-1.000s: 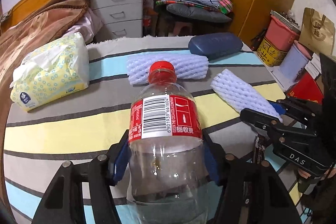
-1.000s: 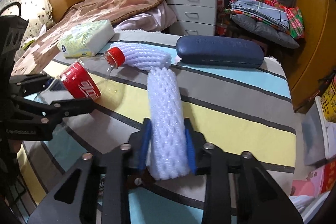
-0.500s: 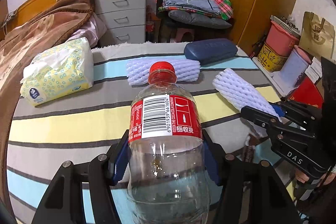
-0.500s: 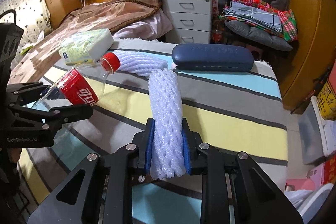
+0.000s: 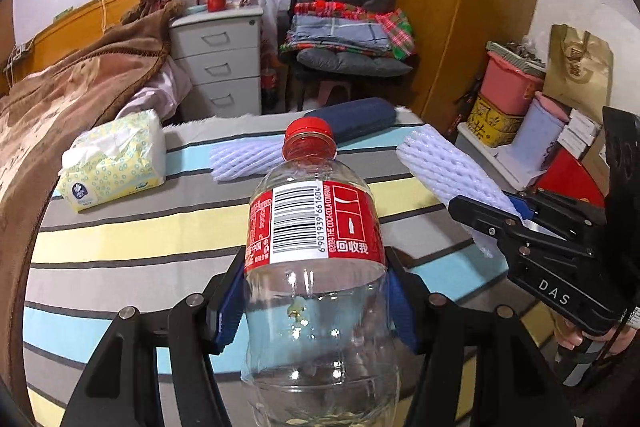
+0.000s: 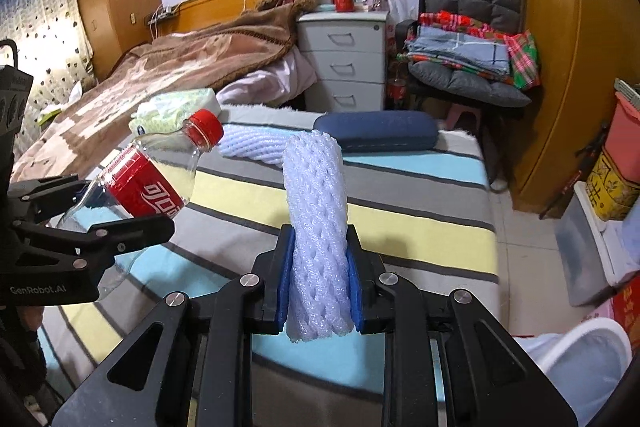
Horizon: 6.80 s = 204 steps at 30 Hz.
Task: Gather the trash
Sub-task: 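Carry the bottle and foam net over the trash bin with both tools, then open both tools to drop the bottle and foam net into the bin, then move both tools back toward the coffee sachet and second foam net, then grasp the brown coffee sachet with the left tool while the right tool grasps the second foam net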
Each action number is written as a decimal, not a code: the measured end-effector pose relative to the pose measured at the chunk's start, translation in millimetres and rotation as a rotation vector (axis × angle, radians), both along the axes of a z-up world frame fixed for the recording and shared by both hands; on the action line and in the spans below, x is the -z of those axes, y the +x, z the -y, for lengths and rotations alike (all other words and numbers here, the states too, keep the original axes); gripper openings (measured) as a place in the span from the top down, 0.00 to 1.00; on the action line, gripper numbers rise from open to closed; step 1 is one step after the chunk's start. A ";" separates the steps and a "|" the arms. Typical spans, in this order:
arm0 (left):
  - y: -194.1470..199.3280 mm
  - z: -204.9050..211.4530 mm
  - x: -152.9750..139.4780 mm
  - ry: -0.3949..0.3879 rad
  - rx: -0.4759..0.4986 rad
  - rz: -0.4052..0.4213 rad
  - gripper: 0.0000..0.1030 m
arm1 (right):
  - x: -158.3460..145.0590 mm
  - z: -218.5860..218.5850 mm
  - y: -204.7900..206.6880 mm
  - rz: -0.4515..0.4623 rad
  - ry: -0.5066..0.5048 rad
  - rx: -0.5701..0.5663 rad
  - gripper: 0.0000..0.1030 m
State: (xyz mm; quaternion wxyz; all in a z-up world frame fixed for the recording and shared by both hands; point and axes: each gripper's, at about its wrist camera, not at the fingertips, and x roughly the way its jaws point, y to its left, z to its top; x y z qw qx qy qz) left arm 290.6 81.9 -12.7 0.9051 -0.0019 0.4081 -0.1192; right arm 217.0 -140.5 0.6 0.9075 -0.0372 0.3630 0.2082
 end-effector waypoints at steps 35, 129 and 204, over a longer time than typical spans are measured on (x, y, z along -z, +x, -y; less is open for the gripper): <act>-94.1 191.4 -36.2 -0.070 0.316 0.080 0.40 | -29.2 117.2 -91.0 0.121 -0.033 0.296 0.77; -63.5 85.7 2.9 -0.009 0.063 0.036 0.34 | 2.2 99.3 -76.6 0.028 0.002 0.278 0.51; 22.0 -77.6 72.8 -0.049 -0.251 -0.061 0.63 | 39.4 -104.1 97.1 -0.111 -0.185 -0.430 0.44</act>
